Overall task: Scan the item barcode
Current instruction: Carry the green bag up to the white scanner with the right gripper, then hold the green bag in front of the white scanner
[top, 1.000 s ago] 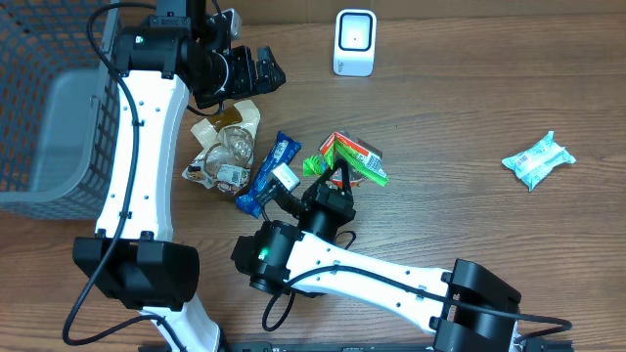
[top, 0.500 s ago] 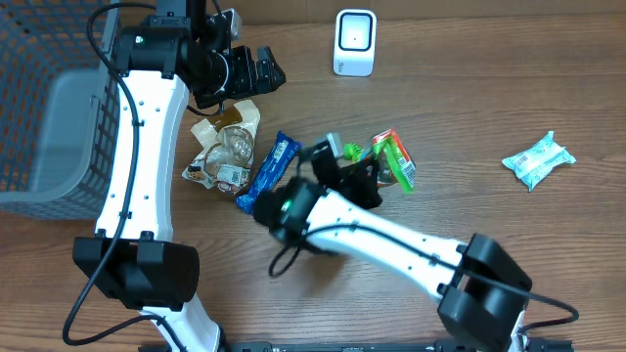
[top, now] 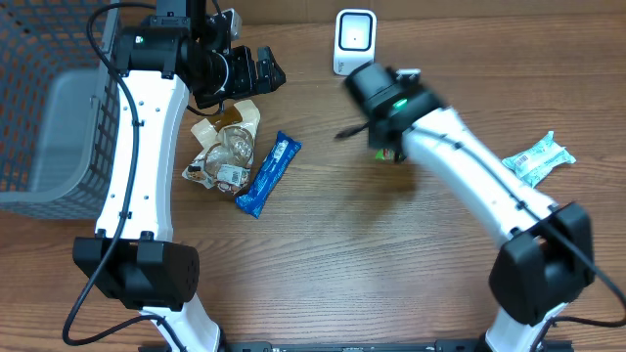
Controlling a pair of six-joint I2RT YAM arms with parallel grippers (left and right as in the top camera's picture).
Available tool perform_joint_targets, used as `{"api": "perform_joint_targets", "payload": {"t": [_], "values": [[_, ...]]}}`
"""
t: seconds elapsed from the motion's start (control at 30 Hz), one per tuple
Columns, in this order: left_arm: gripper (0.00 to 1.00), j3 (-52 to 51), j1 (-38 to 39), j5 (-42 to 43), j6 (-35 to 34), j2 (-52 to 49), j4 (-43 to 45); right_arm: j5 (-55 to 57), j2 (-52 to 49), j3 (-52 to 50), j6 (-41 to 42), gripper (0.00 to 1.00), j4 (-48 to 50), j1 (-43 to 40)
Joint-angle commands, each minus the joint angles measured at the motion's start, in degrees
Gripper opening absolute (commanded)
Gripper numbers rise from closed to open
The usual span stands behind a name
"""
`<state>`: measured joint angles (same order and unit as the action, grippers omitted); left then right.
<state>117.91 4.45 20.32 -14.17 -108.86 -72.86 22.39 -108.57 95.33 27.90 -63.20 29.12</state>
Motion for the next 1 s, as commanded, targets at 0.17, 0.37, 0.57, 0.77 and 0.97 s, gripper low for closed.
{"api": "perform_joint_targets", "payload": {"t": [0.17, 0.37, 0.57, 0.77, 0.97], "values": [[1.00, 0.6, -0.3, -0.4, 0.9, 0.9, 0.0, -38.6, 2.7, 1.5, -10.2, 0.04, 15.8, -11.6], [1.00, 0.6, -0.3, -0.4, 0.9, 0.9, 0.0, -47.3, 2.4, 1.4, -5.8, 0.04, 31.7, -14.1], [1.00, 0.6, -0.3, -0.4, 0.9, 0.9, 0.0, -55.9, -2.0, 1.4, -2.0, 0.04, 50.9, -14.2], [1.00, 0.6, -0.3, -0.4, 0.9, 0.9, 0.0, -57.0, -11.0, 1.4, 9.6, 0.04, 70.5, -14.3], [1.00, 0.6, -0.3, -0.4, 0.9, 0.9, 0.0, -55.0, -17.7, 1.4, 14.4, 0.04, 82.6, -14.3]]}}
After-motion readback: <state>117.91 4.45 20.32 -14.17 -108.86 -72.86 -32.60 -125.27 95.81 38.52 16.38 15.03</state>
